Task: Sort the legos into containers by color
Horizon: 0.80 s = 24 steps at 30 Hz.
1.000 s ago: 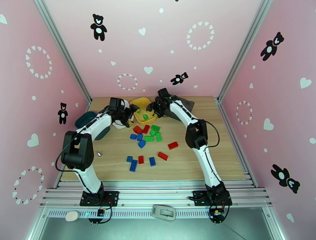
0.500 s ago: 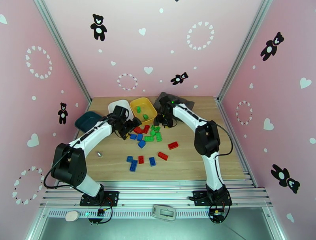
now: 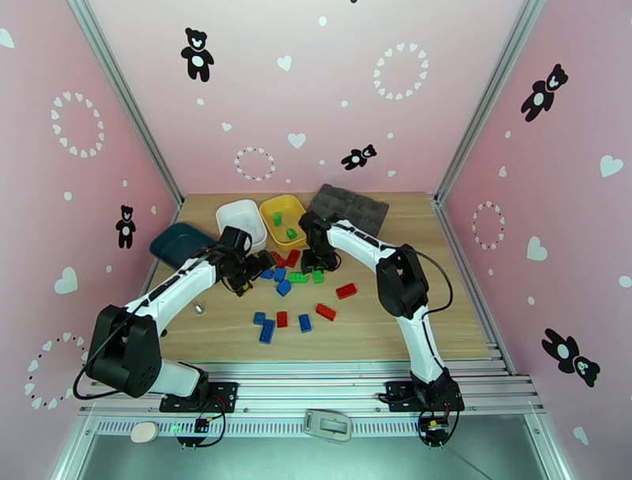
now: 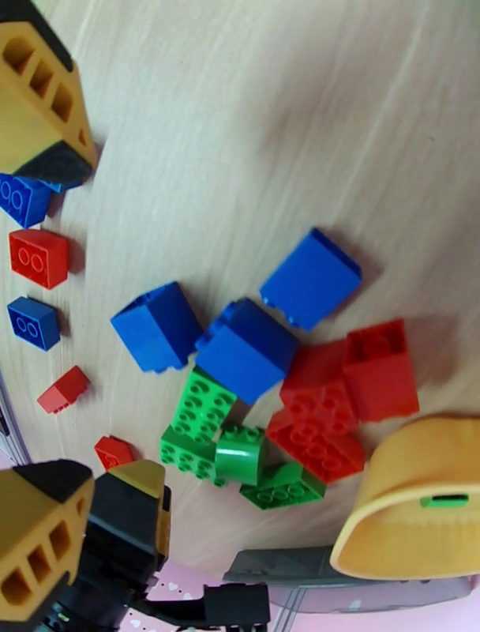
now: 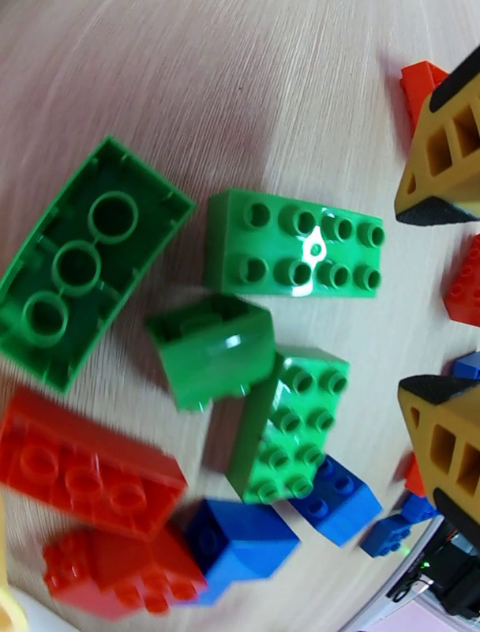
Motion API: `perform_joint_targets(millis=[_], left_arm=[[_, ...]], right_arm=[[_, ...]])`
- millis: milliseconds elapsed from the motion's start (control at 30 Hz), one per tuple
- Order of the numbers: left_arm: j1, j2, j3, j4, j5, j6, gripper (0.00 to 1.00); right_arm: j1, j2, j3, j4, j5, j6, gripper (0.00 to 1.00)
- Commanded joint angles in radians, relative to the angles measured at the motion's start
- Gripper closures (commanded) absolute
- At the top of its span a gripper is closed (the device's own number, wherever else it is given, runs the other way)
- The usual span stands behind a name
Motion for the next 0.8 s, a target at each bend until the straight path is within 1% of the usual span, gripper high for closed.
perform_joint_targets(millis=[0, 367, 767], left_arm=[[-0.001, -0.035, -0.021, -0.010, -0.014, -0.011, 0.02], [-0.002, -0.041, -0.029, 0.001, -0.008, -0.023, 0.02], [-0.006, -0.016, -0.004, 0.017, 0.009, -0.022, 0.01]], right_arm=[[0.004, 0.032, -0.014, -0.027, 0.029, 0.012, 0.47], [0.004, 0.090, -0.016, -0.022, 0.033, 0.020, 0.47], [-0.017, 0.108, -0.014, -0.006, 0.020, 0.033, 0.57]])
